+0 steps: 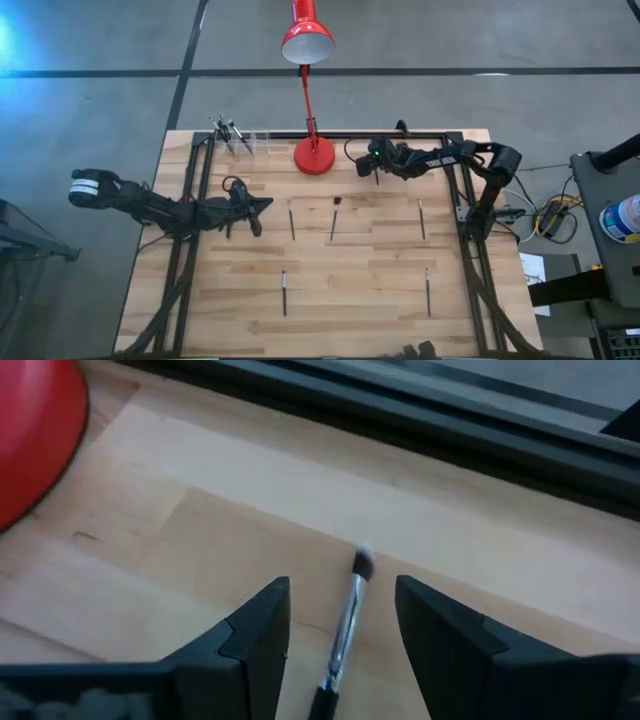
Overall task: Pick & Place Makeup Supplies
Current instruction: Put the makeup brush into the transparent organizer
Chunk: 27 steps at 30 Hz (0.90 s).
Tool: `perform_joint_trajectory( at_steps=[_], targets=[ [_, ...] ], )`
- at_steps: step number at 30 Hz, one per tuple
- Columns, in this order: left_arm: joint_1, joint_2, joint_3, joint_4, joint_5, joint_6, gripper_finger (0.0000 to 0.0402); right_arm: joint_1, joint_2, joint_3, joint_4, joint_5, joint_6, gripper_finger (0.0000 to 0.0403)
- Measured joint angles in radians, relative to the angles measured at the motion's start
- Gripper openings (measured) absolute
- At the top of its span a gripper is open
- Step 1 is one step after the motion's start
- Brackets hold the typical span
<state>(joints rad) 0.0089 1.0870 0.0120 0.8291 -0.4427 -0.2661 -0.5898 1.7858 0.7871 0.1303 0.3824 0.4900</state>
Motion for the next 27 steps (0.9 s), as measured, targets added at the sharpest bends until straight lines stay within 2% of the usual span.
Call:
perform_joint_trajectory(
  at_steps=[4, 10, 20, 24, 27],
  targets=[
    [0.0, 0.0, 0.0, 0.0, 0.0, 0.0, 0.0, -0.005, 0.003, 0.02, -0.013, -0.002, 0.0, 0.0175],
    [0.0, 0.0, 0.0, 0.0, 0.0, 0.0, 0.0, -0.028, 0.003, 0.056, -0.132, -0.004, 0.02, 0.0165],
    [0.0, 0.0, 0.0, 0.0, 0.0, 0.0, 0.0, -0.086, 0.007, 0.062, -0.121, -0.103, 0.027, 0.0138],
    [0.0, 0.0, 0.0, 0.0, 0.0, 0.0, 0.0, -0.086, 0.04, 0.109, -0.156, -0.156, 0.027, 0.0127],
    [0.0, 0.0, 0.0, 0.0, 0.0, 0.0, 0.0, -0.081, 0.081, 0.186, -0.251, -0.163, 0.026, 0.0126]
  ],
)
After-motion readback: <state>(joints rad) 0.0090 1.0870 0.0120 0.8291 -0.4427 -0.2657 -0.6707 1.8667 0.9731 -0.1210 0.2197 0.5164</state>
